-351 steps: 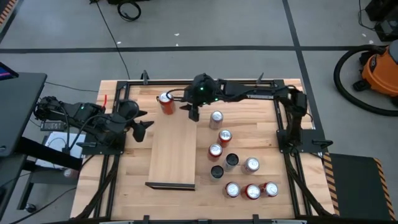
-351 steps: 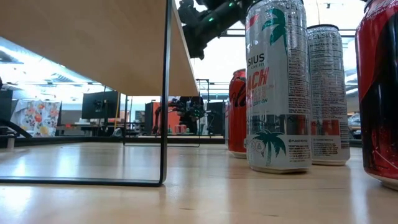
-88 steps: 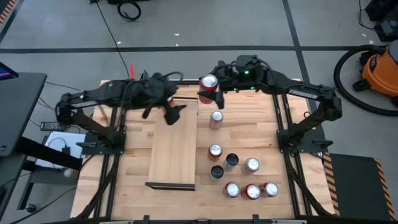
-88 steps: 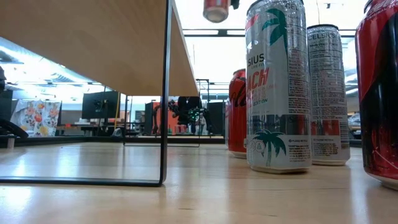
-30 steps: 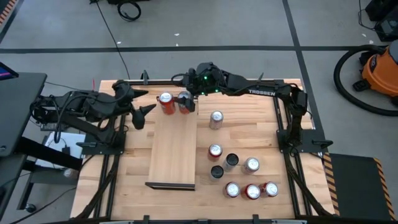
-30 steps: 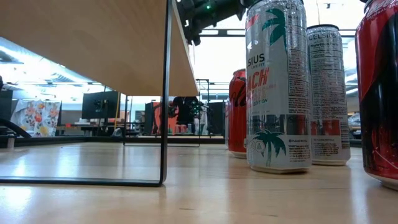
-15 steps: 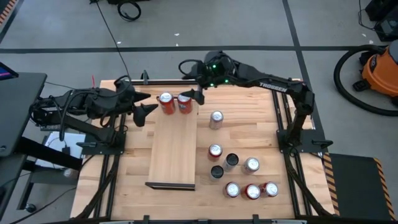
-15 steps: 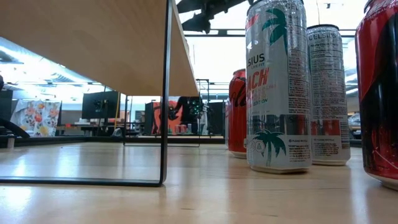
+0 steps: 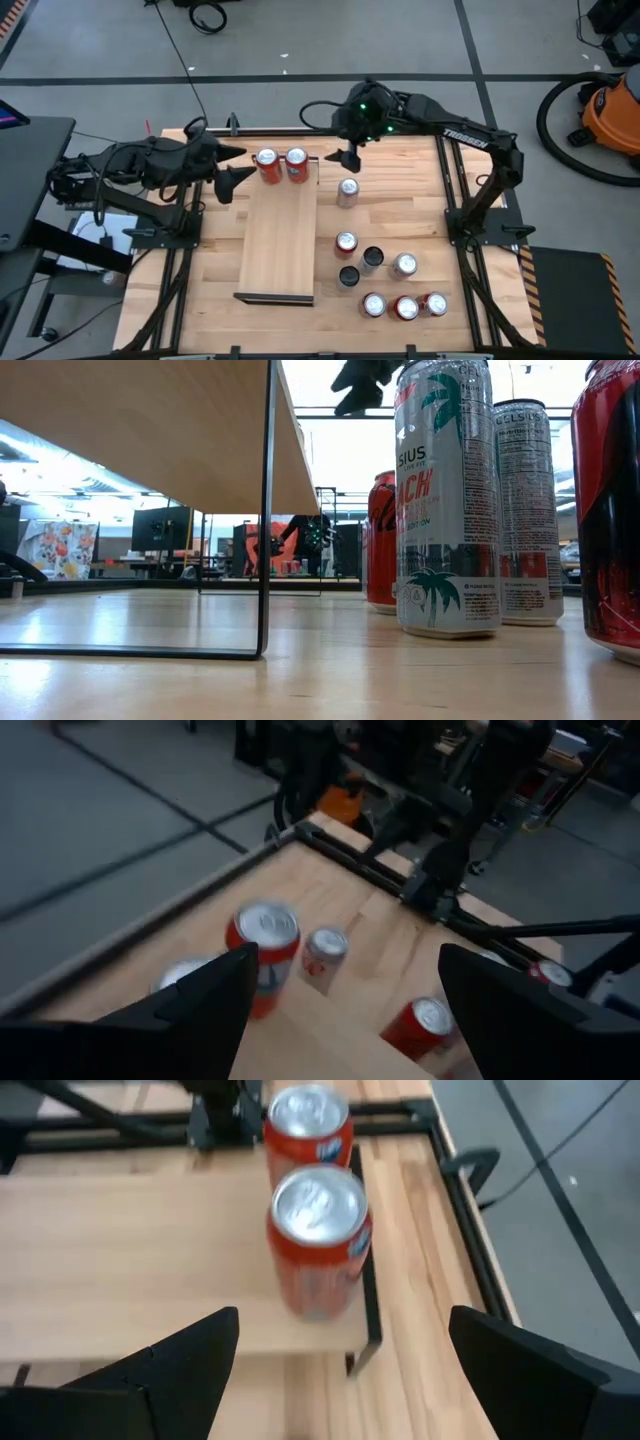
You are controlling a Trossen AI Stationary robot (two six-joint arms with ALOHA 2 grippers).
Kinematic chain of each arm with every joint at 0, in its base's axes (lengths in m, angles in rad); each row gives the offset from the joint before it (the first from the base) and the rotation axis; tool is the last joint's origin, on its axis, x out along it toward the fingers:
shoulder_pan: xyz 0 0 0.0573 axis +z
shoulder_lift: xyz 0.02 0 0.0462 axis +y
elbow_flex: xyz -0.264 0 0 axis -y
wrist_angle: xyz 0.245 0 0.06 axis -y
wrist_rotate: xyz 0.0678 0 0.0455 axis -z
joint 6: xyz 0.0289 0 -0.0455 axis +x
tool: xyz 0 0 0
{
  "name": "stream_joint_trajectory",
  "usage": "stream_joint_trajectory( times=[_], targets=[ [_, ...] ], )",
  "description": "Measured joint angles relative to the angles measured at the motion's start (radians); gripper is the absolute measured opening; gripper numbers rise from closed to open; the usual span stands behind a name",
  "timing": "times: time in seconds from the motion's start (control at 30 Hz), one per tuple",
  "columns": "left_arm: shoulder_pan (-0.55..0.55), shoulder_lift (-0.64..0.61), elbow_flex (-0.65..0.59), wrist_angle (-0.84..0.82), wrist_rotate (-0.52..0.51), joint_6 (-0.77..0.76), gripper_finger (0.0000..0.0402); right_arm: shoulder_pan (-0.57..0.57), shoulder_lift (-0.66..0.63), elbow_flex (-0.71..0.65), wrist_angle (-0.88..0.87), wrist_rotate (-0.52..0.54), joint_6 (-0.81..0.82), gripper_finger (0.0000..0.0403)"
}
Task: Pick and place cans onto a shelf
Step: Put the top red-silver soda can on the shelf
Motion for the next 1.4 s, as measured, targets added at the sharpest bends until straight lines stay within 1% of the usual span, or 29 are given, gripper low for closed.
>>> stream_joint_trajectory(
  times=[0.13, 0.2, 0.3, 0.33, 0.43, 0.53, 0.63, 0.73, 0.83, 0.93, 1.03, 1.13, 1.27, 1.4],
  targets=[
    [0.000, -0.001, 0.000, 0.104, -0.045, 0.098, 0.0320, -0.007, -0.022, 0.000, -0.089, 0.008, 0.054, 0.0372],
    [0.001, -0.006, 0.001, 0.144, -0.046, 0.112, 0.0320, -0.015, -0.028, -0.001, -0.123, 0.009, 0.073, 0.0372],
    [0.025, -0.009, 0.020, 0.150, -0.045, 0.098, 0.0320, -0.027, -0.035, -0.001, -0.152, 0.016, 0.074, 0.0370],
    [0.035, -0.010, 0.026, 0.149, -0.040, 0.089, 0.0320, -0.031, -0.035, -0.001, -0.163, 0.024, 0.072, 0.0369],
    [0.059, -0.008, 0.052, 0.145, 0.020, 0.083, 0.0320, -0.045, -0.034, -0.035, -0.159, 0.045, 0.052, 0.0368],
    [0.067, -0.009, 0.084, 0.126, 0.064, 0.107, 0.0320, -0.057, -0.031, -0.063, -0.158, 0.051, 0.060, 0.0369],
    [0.067, -0.011, 0.101, 0.087, 0.067, 0.157, 0.0320, -0.067, -0.032, -0.067, -0.147, 0.065, 0.086, 0.0369],
    [0.067, -0.012, 0.102, 0.077, 0.066, 0.227, 0.0320, -0.082, -0.032, -0.068, -0.136, 0.081, 0.118, 0.0369],
    [0.068, -0.001, 0.100, 0.074, 0.067, 0.280, 0.0320, -0.090, -0.032, -0.068, -0.149, 0.087, 0.118, 0.0368],
    [0.068, 0.031, 0.099, 0.043, 0.066, 0.320, 0.0320, -0.088, -0.032, -0.069, -0.164, 0.104, 0.099, 0.0368],
    [0.068, 0.074, 0.097, 0.028, 0.066, 0.406, 0.0319, -0.085, -0.026, -0.073, -0.166, 0.115, 0.091, 0.0368],
    [0.068, 0.102, 0.097, 0.057, 0.076, 0.456, 0.0313, -0.086, -0.023, -0.093, -0.150, 0.120, 0.111, 0.0368],
    [0.068, 0.104, 0.096, 0.066, 0.128, 0.438, 0.0293, -0.085, -0.023, -0.100, -0.157, 0.149, 0.187, 0.0371],
    [0.068, 0.073, 0.096, 0.039, 0.131, 0.427, 0.0273, -0.084, -0.023, -0.100, -0.161, 0.155, 0.221, 0.0371]
  ],
)
